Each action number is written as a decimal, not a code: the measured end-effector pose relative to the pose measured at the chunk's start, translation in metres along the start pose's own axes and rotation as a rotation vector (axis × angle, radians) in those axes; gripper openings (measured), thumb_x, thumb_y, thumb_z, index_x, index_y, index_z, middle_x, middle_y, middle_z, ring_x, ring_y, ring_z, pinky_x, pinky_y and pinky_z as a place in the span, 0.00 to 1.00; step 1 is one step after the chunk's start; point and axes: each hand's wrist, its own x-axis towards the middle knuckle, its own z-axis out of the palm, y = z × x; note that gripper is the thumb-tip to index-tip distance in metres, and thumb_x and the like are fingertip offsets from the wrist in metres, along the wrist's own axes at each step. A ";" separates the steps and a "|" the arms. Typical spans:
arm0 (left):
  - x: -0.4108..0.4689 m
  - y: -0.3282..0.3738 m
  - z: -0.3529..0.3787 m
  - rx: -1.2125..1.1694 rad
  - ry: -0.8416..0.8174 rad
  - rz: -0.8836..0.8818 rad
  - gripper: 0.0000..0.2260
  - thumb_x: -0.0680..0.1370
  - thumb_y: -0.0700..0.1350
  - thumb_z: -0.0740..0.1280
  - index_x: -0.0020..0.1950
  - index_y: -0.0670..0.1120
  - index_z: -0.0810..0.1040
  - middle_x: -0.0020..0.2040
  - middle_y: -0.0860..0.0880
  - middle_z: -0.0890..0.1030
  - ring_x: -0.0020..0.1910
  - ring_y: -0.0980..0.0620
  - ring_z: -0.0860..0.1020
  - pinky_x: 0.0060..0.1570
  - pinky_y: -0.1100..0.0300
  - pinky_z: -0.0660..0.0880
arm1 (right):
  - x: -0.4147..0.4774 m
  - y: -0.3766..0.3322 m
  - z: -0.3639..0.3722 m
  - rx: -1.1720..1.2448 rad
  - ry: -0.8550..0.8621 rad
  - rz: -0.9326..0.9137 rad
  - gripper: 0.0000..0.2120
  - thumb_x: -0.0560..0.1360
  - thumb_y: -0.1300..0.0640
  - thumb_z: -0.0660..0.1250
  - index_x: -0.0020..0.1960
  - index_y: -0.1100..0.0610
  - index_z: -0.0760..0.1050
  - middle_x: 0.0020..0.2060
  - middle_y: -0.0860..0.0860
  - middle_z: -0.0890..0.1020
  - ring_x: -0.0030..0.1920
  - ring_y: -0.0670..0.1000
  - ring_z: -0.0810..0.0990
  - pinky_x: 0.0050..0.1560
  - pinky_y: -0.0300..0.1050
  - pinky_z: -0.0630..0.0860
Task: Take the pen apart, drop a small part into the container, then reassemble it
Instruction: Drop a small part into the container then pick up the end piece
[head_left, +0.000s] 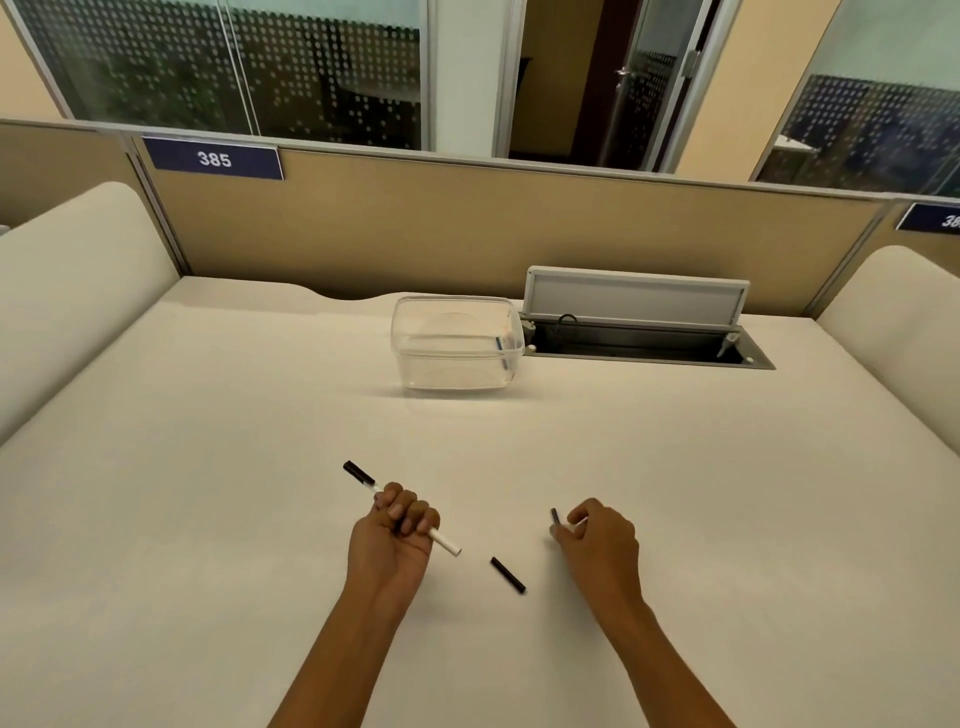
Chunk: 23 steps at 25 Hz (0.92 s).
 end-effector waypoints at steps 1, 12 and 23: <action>-0.003 -0.001 0.001 -0.004 -0.004 0.004 0.13 0.63 0.29 0.50 0.34 0.47 0.63 0.23 0.53 0.65 0.19 0.55 0.62 0.23 0.66 0.63 | -0.008 0.003 0.002 -0.018 -0.006 0.000 0.09 0.73 0.56 0.70 0.49 0.60 0.75 0.44 0.55 0.79 0.45 0.54 0.78 0.45 0.46 0.75; -0.030 -0.009 0.002 -0.037 -0.002 -0.005 0.13 0.65 0.28 0.49 0.34 0.46 0.63 0.22 0.52 0.65 0.19 0.54 0.62 0.22 0.67 0.63 | -0.036 0.002 -0.011 0.003 0.051 -0.120 0.01 0.75 0.64 0.63 0.46 0.61 0.73 0.44 0.57 0.79 0.43 0.53 0.77 0.43 0.47 0.75; -0.045 -0.006 0.005 -0.091 0.030 0.048 0.14 0.60 0.29 0.48 0.33 0.47 0.63 0.22 0.52 0.64 0.20 0.54 0.60 0.26 0.65 0.61 | -0.117 -0.022 -0.043 0.283 0.160 -0.574 0.03 0.73 0.56 0.67 0.45 0.52 0.78 0.37 0.41 0.79 0.37 0.37 0.75 0.38 0.25 0.69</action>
